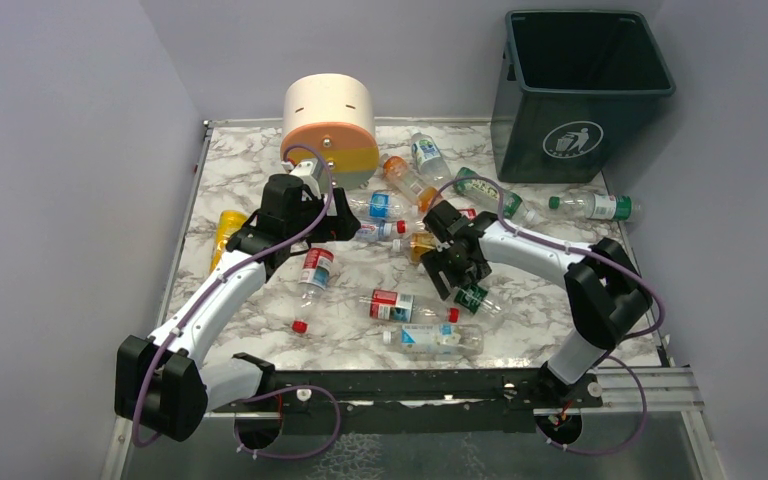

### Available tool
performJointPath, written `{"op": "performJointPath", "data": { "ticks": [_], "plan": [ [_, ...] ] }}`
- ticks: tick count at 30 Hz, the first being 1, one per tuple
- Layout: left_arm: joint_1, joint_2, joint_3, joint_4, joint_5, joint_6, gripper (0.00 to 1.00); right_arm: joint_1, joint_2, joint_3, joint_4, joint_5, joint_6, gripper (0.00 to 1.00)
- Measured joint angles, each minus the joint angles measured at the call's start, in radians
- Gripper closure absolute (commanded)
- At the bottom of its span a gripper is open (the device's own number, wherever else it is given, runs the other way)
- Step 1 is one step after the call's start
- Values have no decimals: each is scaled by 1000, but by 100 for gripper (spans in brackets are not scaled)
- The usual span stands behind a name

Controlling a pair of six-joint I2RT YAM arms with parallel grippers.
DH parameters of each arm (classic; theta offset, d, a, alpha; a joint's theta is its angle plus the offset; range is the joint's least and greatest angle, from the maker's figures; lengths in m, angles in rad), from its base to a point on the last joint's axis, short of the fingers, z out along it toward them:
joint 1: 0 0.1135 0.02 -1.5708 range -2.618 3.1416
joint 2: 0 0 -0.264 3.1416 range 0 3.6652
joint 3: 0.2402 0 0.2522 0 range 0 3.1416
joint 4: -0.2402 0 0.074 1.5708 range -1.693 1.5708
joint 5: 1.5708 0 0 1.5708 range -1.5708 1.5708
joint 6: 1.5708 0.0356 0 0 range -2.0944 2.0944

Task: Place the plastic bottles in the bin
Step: Pick up the plastic bottle at the center of the board.

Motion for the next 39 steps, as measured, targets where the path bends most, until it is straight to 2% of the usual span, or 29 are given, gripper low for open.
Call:
{"op": "performJointPath", "data": {
  "ticks": [2,5,13,21,30,39],
  "plan": [
    [0,0,0,0,0,0,1,0,-3,1,-3,-3,0,36],
    [0,0,0,0,0,0,1,0,-15,13,-12,-10,2,41],
    [0,0,0,0,1,0,1,0,-150,115,-63,-72,1,41],
    [0,4,0,1,8,0,1,0,-247,324,-103,-76,22,41],
    [0,-1,-10,22,26,-5,1,-46,-121,678,-69,-16,19,42],
    [0,-46,-47,40,65,-27,1,-340,92,1077,43,-77,10,42]
  ]
}}
